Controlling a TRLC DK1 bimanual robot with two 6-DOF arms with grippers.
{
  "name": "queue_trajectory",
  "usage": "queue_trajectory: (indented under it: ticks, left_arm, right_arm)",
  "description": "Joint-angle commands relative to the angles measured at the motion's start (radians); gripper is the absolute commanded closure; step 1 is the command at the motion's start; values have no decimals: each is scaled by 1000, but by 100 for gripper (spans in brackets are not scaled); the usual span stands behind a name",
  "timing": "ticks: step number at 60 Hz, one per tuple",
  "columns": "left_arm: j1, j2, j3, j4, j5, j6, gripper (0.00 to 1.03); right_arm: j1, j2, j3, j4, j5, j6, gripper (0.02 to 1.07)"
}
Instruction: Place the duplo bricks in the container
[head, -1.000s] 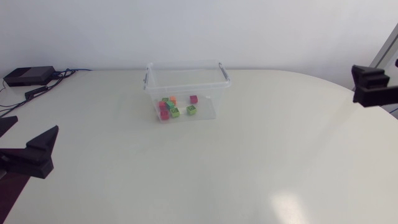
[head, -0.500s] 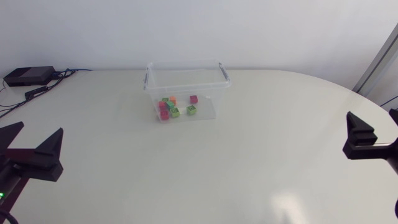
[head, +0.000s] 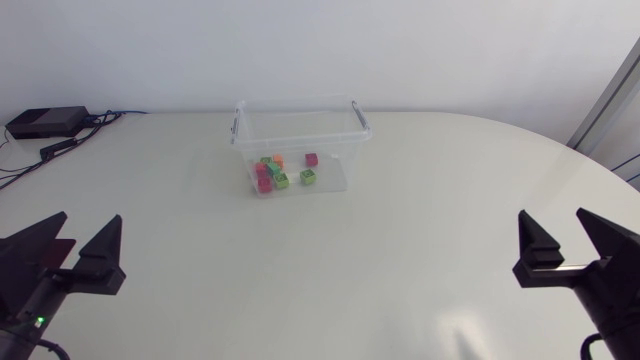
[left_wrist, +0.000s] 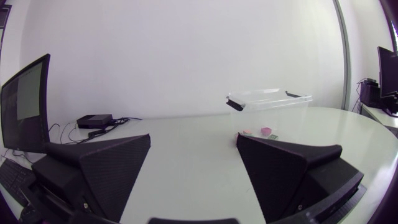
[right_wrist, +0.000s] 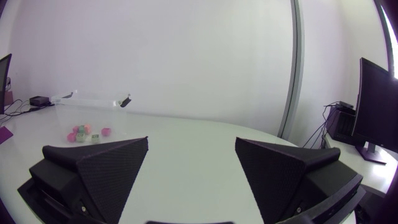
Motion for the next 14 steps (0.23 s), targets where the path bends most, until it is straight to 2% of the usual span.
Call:
queue_trajectory:
  ticks: [1, 14]
  left_arm:
    - [-11, -18, -53, 39, 6, -55, 7]
    - [-14, -30, -85, 68, 8, -81, 9]
  right_arm:
    - [11, -35, -60, 30, -11, 50, 6]
    - [17, -66, -103, 48, -22, 70, 6]
